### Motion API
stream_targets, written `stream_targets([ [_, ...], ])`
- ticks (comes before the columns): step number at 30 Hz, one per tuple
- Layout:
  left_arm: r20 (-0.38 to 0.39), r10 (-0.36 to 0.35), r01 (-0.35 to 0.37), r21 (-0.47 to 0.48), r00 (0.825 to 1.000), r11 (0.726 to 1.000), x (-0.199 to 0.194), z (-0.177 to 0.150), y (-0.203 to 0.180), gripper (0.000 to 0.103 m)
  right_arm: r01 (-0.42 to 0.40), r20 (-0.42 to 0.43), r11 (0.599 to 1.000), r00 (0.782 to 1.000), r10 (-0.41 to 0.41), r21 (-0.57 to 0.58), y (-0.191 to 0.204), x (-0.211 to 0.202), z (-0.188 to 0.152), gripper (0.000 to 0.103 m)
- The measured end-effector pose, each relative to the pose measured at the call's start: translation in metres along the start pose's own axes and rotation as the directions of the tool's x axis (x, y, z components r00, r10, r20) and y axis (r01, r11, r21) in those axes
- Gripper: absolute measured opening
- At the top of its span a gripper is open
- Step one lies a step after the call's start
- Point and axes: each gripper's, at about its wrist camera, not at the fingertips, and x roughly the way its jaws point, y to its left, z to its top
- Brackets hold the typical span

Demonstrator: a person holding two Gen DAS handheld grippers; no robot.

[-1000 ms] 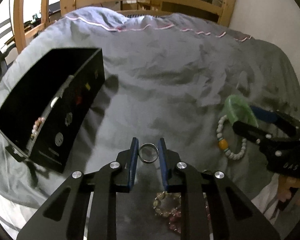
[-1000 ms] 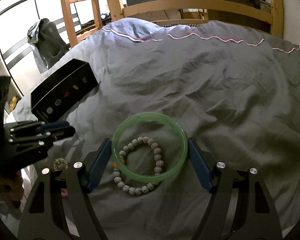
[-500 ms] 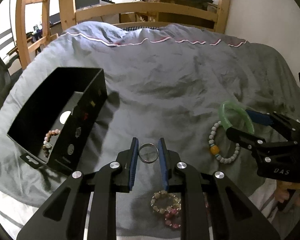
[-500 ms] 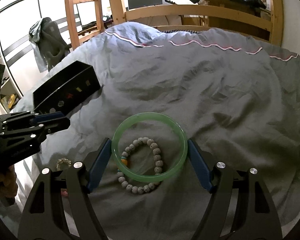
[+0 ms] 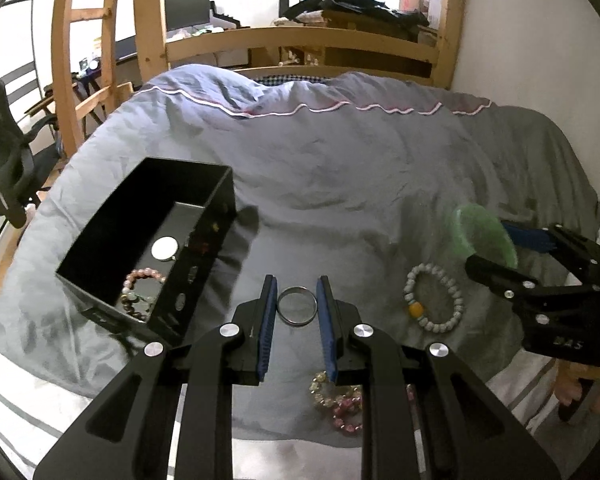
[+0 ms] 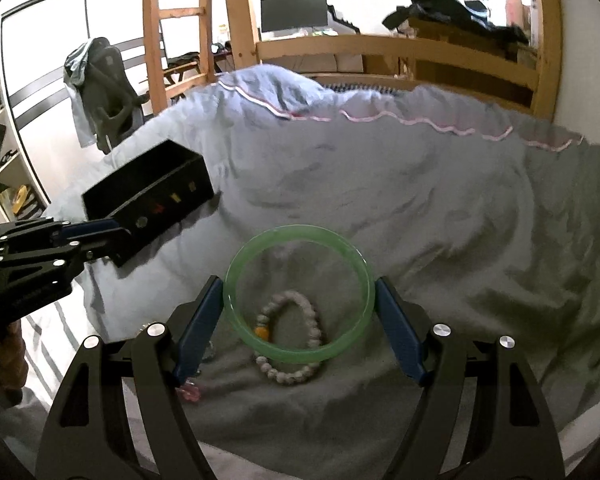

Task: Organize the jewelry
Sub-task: 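Grasp silver ring with left tool while right tool grasps green jade bangle, then carry ring and bangle over the box and open both tools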

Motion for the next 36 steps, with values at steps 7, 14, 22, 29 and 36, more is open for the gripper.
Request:
stream_targets([
  [7, 0.023, 0.011, -0.01, -0.032, 1.0, 0.999, -0.013, 0.008, 0.012, 0.02, 0.005, 0.021, 1.0, 1.0, -0.004, -0.017, 0.008, -0.013, 0.013, 0.075],
  [14, 0.056, 0.024, -0.021, -0.047, 0.998, 0.999, -0.023, 0.017, 0.024, 0.02, 0.005, 0.033, 0.999, 0.999, -0.003, -0.053, 0.024, -0.015, 0.026, 0.075],
  [22, 0.086, 0.037, -0.032, -0.058, 0.996, 0.998, -0.035, 0.027, 0.04, 0.02, -0.002, 0.051, 0.994, 0.999, 0.007, -0.112, 0.053, -0.014, 0.044, 0.075],
  [29, 0.116, 0.052, -0.043, -0.083, 0.992, 0.996, -0.042, 0.036, 0.059, 0.02, -0.006, 0.055, 0.989, 0.998, 0.015, -0.149, 0.075, -0.009, 0.06, 0.075],
  [36, 0.124, 0.058, -0.046, -0.095, 0.991, 0.994, -0.035, 0.046, 0.074, 0.02, -0.007, 0.043, 0.98, 0.999, 0.016, -0.201, 0.099, 0.008, 0.073, 0.075],
])
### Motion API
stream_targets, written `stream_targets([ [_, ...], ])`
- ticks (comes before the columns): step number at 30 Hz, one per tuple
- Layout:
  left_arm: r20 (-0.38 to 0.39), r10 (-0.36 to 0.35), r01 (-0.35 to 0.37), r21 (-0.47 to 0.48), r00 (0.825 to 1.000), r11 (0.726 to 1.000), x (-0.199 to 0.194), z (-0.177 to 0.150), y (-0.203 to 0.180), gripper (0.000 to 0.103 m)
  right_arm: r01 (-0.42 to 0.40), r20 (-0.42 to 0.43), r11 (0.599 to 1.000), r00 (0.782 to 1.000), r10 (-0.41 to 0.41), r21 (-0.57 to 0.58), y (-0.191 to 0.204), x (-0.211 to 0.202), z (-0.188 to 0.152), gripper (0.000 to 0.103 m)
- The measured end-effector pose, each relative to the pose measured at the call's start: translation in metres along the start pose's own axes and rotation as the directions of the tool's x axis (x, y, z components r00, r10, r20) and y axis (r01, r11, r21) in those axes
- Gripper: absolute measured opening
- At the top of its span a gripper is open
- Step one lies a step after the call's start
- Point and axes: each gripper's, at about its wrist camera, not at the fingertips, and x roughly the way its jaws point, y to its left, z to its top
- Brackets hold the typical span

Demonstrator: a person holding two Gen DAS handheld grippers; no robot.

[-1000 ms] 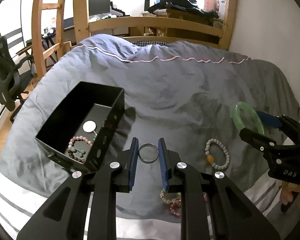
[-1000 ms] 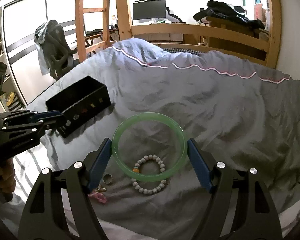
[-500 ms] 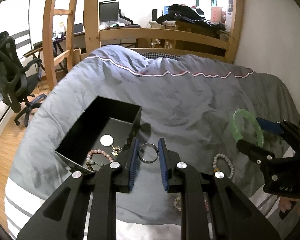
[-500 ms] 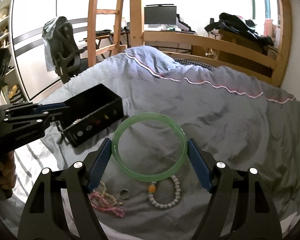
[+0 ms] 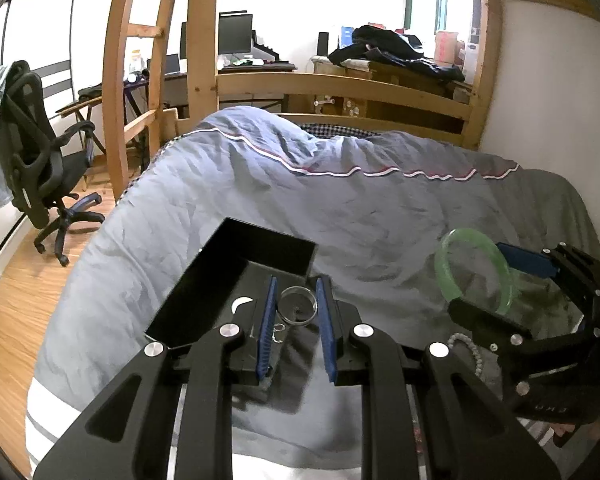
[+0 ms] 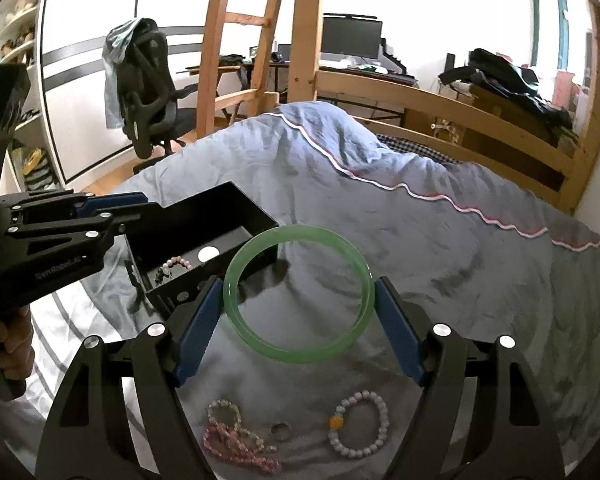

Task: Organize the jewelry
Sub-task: 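Carry ring and bangle over the box and open both tools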

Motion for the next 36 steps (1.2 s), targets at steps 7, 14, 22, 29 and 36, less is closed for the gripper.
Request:
stream_targets([
  [7, 0.001, 0.05, -0.05, -0.008, 0.999, 0.999, 0.008, 0.005, 0.02, 0.02, -0.022, -0.014, 1.0, 1.0, 0.022, -0.006, 0.018, 0.027, 0.018, 0.075],
  [14, -0.026, 0.084, -0.085, -0.051, 0.996, 0.995, 0.018, 0.006, 0.046, 0.02, -0.052, -0.04, 0.998, 0.998, 0.05, -0.03, 0.042, 0.055, 0.026, 0.075],
  [22, -0.08, 0.092, -0.102, -0.129, 0.993, 0.986, 0.038, 0.0, 0.071, 0.02, -0.07, -0.078, 0.995, 0.995, 0.065, -0.075, 0.064, 0.083, 0.03, 0.075],
  [29, -0.116, 0.095, -0.113, -0.161, 0.989, 0.98, 0.048, -0.003, 0.085, 0.02, -0.076, -0.11, 0.989, 0.992, 0.062, -0.129, 0.087, 0.11, 0.031, 0.075],
  [36, -0.127, 0.077, -0.1, -0.188, 0.989, 0.977, 0.053, -0.004, 0.088, 0.02, -0.095, -0.127, 0.986, 0.989, 0.077, -0.139, 0.097, 0.13, 0.03, 0.075],
])
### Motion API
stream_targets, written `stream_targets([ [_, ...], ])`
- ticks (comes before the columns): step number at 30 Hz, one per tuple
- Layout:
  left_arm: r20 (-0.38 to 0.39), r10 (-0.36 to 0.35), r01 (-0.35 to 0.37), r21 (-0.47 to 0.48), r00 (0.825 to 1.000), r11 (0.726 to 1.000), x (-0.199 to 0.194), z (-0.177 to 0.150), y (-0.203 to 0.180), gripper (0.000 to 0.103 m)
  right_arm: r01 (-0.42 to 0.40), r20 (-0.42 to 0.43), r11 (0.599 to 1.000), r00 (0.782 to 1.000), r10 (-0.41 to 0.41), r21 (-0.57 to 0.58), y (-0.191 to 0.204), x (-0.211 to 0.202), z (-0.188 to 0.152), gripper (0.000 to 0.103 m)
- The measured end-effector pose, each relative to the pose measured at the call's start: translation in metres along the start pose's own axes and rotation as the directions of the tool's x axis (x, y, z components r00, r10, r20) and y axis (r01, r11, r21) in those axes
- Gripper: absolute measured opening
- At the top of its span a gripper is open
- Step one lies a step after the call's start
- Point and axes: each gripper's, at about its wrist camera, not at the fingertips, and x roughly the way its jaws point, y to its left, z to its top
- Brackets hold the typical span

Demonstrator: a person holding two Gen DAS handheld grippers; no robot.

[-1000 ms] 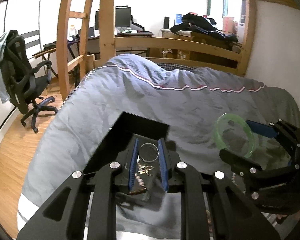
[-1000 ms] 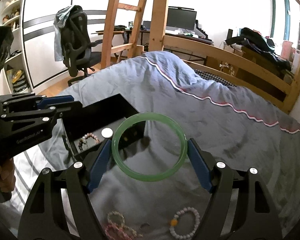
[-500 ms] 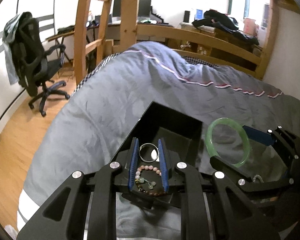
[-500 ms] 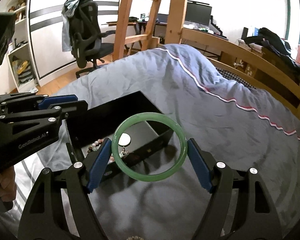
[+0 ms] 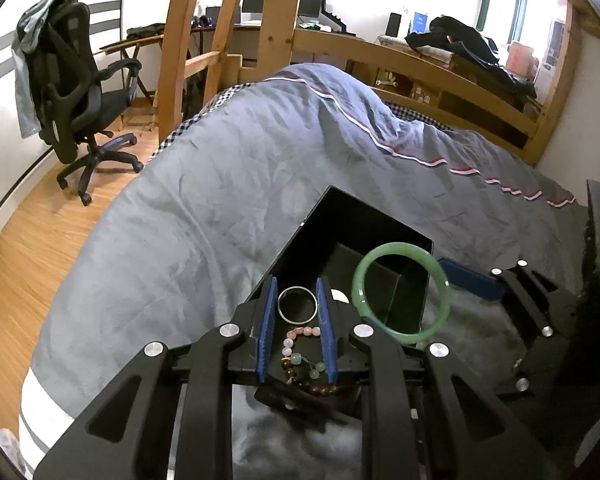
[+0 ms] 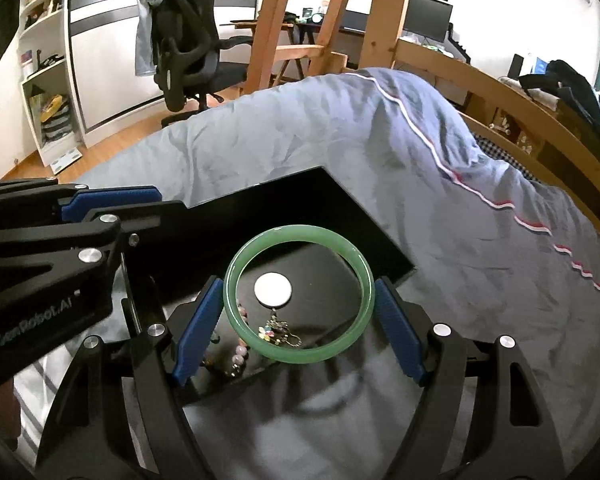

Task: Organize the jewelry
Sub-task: 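Carry ring and bangle over the box and open both tools, then move both tools back to the remaining bracelets on the bed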

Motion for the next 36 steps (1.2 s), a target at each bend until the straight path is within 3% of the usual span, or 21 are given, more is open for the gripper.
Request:
stream_targets([
  [5, -0.002, 0.002, -0.002, -0.016, 1.0, 1.0, 0.002, 0.001, 0.003, 0.02, -0.018, -0.016, 1.0, 1.0, 0.018, -0.017, 0.006, 0.011, -0.002, 0.076],
  [7, 0.001, 0.005, -0.005, -0.013, 1.0, 1.0, 0.002, 0.002, 0.002, 0.025, -0.022, -0.007, 1.0, 1.0, 0.022, -0.008, 0.006, 0.01, -0.002, 0.079],
  [8, 0.007, 0.008, -0.008, -0.012, 1.0, 1.0, 0.001, 0.001, 0.001, 0.036, -0.019, 0.005, 1.0, 1.0, 0.019, -0.006, 0.006, 0.009, -0.002, 0.088],
  [9, 0.016, 0.016, -0.016, -0.012, 1.0, 1.0, -0.001, 0.001, 0.0, 0.056, -0.014, 0.029, 1.0, 0.999, 0.014, -0.003, 0.005, 0.005, -0.002, 0.092],
  [10, 0.037, 0.032, -0.031, -0.016, 0.999, 0.999, -0.004, 0.002, 0.0, 0.065, -0.01, 0.04, 1.0, 0.999, 0.01, -0.001, 0.004, 0.003, 0.0, 0.093],
  [13, 0.092, 0.046, -0.043, -0.03, 0.995, 0.999, -0.015, 0.003, 0.001, 0.071, 0.045, 0.061, 0.999, 0.997, -0.045, 0.001, -0.003, -0.006, 0.002, 0.098],
  [15, 0.14, 0.074, -0.068, -0.046, 0.987, 0.997, -0.025, 0.005, 0.002, 0.089, 0.088, 0.067, 0.996, 0.994, -0.088, 0.003, -0.011, -0.012, 0.001, 0.099],
  [18, 0.207, 0.085, -0.08, -0.032, 0.975, 0.996, -0.039, 0.004, -0.003, 0.095, 0.157, 0.068, 0.987, 0.985, -0.158, 0.02, -0.03, -0.024, -0.004, 0.099],
  [24, 0.248, 0.01, -0.014, 0.016, 0.969, 1.0, -0.053, 0.0, -0.024, 0.097, 0.226, 0.07, 0.97, 0.97, -0.232, 0.094, -0.078, -0.068, -0.025, 0.099],
  [32, 0.171, -0.167, 0.165, 0.027, 0.971, 0.986, -0.059, -0.035, -0.071, 0.097, 0.259, 0.069, 0.95, 0.959, -0.274, 0.173, -0.12, -0.136, -0.066, 0.099],
  [36, 0.123, -0.159, 0.138, 0.165, 0.98, 0.977, -0.06, -0.059, -0.108, 0.097, 0.242, 0.068, 0.946, 0.963, -0.262, 0.216, -0.133, -0.161, -0.091, 0.099],
])
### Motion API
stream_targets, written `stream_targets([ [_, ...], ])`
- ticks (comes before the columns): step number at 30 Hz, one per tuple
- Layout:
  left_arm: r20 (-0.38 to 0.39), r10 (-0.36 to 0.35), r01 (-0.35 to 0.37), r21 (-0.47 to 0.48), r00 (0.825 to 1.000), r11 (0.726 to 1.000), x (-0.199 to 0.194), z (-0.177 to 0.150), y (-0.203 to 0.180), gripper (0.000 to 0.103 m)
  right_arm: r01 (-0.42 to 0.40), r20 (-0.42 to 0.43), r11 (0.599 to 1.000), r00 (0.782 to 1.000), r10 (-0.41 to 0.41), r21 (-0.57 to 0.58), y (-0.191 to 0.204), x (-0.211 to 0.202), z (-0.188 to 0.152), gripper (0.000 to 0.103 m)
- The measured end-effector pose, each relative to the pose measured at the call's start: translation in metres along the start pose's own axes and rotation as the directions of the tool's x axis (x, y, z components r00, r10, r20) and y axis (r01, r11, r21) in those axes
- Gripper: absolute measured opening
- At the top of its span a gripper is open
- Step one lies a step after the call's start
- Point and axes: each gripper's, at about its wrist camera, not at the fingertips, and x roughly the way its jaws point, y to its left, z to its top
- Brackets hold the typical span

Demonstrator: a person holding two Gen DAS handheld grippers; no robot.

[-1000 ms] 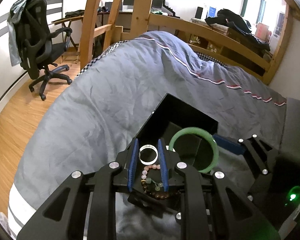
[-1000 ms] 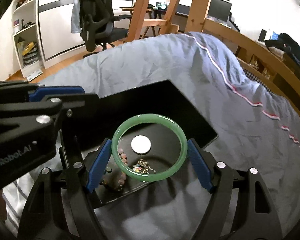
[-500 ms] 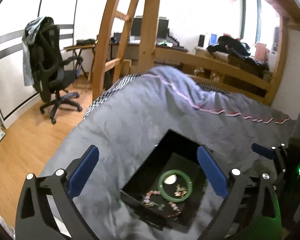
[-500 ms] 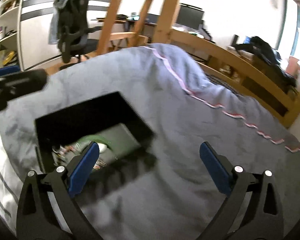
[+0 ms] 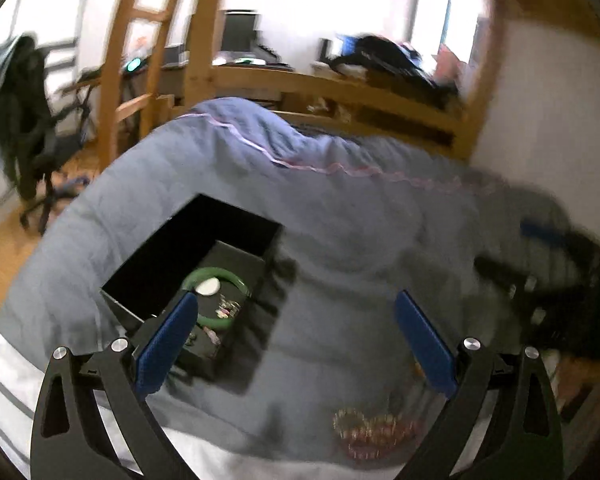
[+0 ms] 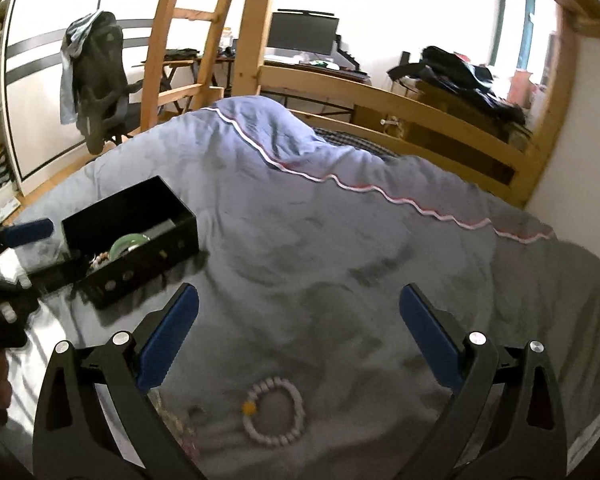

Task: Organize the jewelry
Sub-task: 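Move both tools back to the remaining bracelets on the bed, then grasp pink crystal bracelet with left tool while right tool grasps white bead bracelet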

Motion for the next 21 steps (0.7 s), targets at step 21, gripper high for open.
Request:
stream_targets([
  [21, -0.495, 0.016, 0.064, 0.145, 0.869, 0.987, 0.072, -0.098, -0.048, 0.082, -0.172, -0.216, 0.979, 0.957, 0.193, 0.112, -0.005, 0.062, -0.108, 0.099],
])
